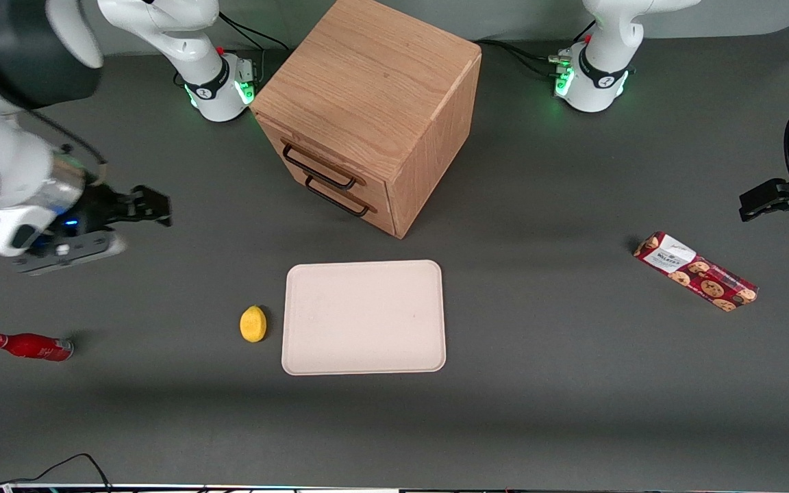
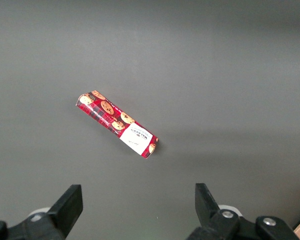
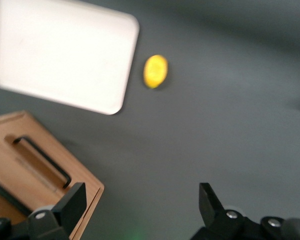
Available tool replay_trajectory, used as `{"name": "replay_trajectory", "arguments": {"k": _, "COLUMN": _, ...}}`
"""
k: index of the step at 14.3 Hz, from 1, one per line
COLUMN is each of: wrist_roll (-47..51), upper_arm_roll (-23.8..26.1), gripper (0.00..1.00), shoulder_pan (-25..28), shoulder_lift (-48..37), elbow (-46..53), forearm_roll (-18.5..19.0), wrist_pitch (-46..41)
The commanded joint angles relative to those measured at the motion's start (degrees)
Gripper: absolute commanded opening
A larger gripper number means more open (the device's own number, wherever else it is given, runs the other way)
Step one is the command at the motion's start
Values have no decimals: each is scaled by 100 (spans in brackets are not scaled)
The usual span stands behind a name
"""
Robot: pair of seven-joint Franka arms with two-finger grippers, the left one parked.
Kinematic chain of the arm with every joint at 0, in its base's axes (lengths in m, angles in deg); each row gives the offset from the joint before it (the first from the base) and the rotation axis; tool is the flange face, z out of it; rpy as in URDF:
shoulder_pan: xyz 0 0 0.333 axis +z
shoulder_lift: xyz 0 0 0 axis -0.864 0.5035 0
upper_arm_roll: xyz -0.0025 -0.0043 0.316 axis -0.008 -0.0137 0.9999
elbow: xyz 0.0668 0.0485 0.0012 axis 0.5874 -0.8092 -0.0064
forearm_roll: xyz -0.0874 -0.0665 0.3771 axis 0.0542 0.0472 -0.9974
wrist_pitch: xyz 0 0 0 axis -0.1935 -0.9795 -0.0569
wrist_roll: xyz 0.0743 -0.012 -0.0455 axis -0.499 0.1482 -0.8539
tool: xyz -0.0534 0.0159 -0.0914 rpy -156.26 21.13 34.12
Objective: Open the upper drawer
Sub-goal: 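Move the right gripper to the upper drawer's black handle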
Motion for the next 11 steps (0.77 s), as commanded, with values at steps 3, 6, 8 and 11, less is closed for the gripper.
{"name": "replay_trajectory", "arguments": {"k": 3, "wrist_roll": -646, "upper_arm_roll": 885, "gripper": 100, "shoulder_pan": -149, "shoulder_lift": -121, "elbow": -503, "forearm_roll": -103, "wrist_pitch": 46}}
{"name": "replay_trajectory", "arguments": {"k": 6, "wrist_roll": -838, "upper_arm_roll": 1272, "gripper": 100, "shoulder_pan": -158, "shoulder_lift": -147, "elbow": -775, "forearm_roll": -182, "wrist_pitch": 73}}
{"name": "replay_trajectory", "arguments": {"k": 8, "wrist_roll": -980, "upper_arm_roll": 1457, "gripper": 100, "shoulder_pan": -176, "shoulder_lift": -217, "elbow": -1047, "forearm_roll": -182, "wrist_pitch": 195}}
{"name": "replay_trajectory", "arguments": {"k": 11, "wrist_roll": -989, "upper_arm_roll": 1616, "gripper": 100, "shoulder_pan": -184, "shoulder_lift": -419, "elbow": -1662, "forearm_roll": -453, "wrist_pitch": 765}}
